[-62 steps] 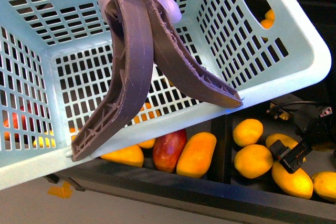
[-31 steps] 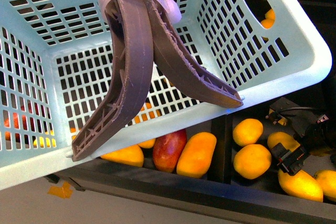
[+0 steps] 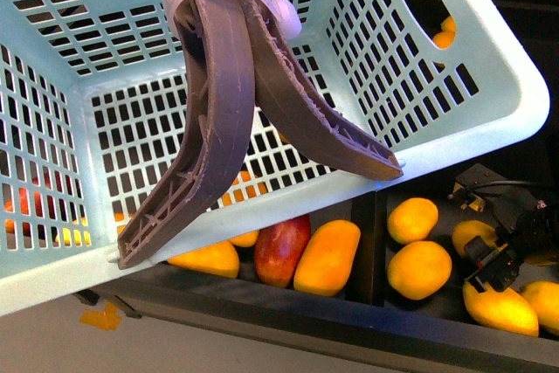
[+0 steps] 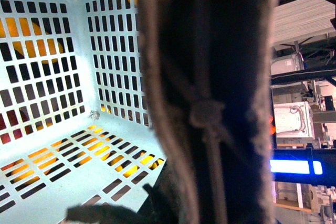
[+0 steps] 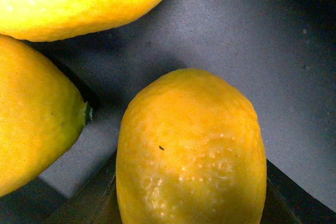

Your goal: Pick lemon and mango into basket

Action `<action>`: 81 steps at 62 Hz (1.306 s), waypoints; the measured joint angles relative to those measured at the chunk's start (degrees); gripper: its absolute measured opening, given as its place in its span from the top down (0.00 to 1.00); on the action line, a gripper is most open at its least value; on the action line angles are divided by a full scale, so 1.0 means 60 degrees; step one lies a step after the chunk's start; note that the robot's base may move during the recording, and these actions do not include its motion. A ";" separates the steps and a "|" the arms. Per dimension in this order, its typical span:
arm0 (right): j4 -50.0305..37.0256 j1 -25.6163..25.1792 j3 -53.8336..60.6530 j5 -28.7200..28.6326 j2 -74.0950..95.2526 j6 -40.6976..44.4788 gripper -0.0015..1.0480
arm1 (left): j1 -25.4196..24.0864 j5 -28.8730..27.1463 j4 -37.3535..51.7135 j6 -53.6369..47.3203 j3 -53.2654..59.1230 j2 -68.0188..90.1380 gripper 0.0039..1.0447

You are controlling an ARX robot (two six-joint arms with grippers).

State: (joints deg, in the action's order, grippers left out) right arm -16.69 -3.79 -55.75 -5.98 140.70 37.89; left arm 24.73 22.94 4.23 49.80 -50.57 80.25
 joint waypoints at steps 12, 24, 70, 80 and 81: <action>-0.0284 -0.0255 0.0459 -0.0543 -0.1009 -0.0499 0.52 | 0.0000 0.0000 0.0000 0.0000 0.0000 0.0000 0.96; -0.0725 -0.0616 0.1494 -0.1585 -0.3016 -0.1155 0.52 | 0.0000 0.0004 0.0000 0.0000 0.0000 0.0000 0.96; 0.0084 0.1322 0.3330 -0.2699 -1.2571 -0.5952 0.52 | 0.0000 0.0000 0.0000 0.0004 0.0000 0.0000 0.96; -0.0091 0.2812 0.3326 -0.1599 -1.1970 -0.6138 0.52 | 0.0000 0.0000 0.0000 0.0004 0.0000 0.0000 0.96; -0.0117 0.3005 0.3326 -0.1457 -1.1839 -0.6149 0.52 | 0.0000 -0.0004 0.0000 0.0007 0.0000 0.0000 0.96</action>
State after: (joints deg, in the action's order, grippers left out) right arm -17.39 14.24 -35.79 -14.72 69.67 0.99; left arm 24.73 22.92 4.23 49.84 -50.57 80.25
